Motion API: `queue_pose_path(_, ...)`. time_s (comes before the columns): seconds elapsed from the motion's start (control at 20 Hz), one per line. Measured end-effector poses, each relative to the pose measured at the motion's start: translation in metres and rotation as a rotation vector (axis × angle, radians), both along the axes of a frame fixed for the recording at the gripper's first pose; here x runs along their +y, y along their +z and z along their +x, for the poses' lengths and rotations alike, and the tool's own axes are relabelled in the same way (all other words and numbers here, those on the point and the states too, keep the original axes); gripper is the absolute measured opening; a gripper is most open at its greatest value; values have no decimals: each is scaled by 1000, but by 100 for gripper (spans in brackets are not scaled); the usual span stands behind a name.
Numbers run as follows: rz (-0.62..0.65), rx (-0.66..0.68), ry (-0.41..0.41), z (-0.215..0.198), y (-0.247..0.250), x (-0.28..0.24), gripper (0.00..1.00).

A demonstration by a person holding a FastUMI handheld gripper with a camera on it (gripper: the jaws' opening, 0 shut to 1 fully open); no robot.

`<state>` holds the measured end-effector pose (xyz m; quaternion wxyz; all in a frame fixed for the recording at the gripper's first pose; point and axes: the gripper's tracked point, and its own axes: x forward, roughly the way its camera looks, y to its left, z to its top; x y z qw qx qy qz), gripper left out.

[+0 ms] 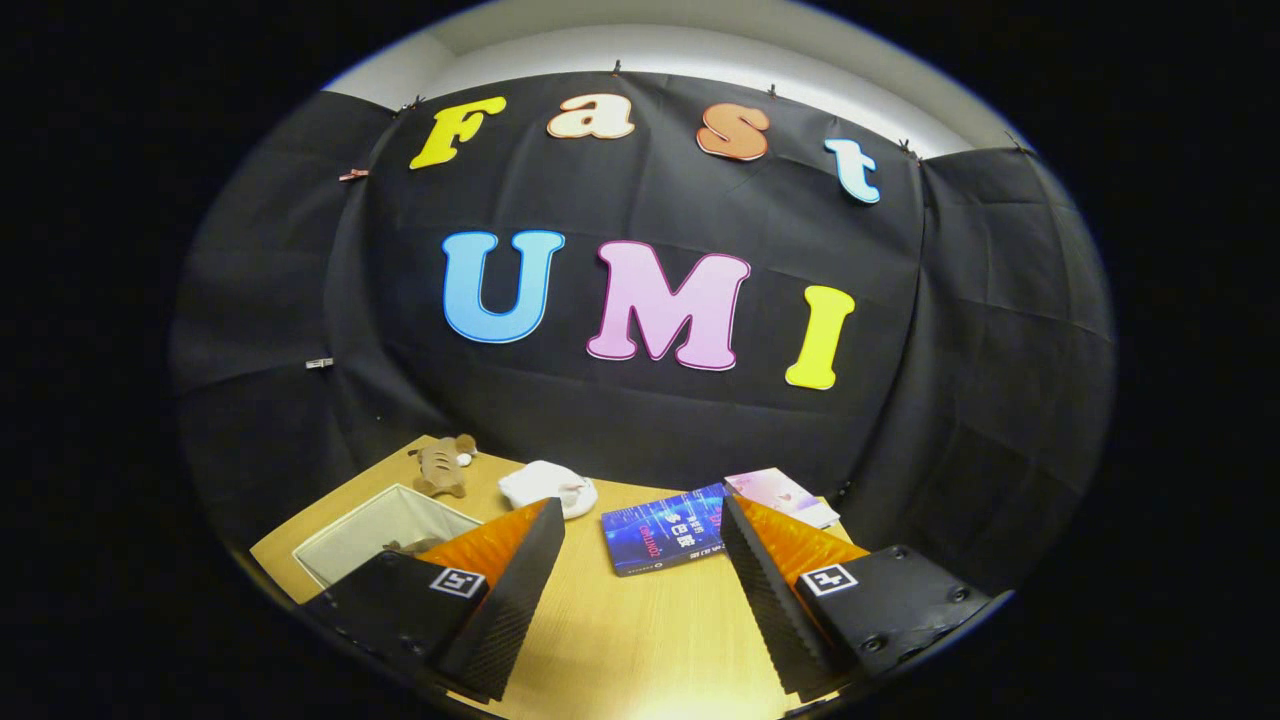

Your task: Open the storage box then place both shoes into the box .Put the left shoe in first, then the right shoe, with the right side of both shoes facing outward in a uniform manner.

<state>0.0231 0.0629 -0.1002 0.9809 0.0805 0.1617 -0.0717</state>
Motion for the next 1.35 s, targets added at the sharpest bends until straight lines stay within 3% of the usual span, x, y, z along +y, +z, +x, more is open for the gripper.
queue_pose_path(1.35, 25, 23, -26, 2, -28, -25, 98)
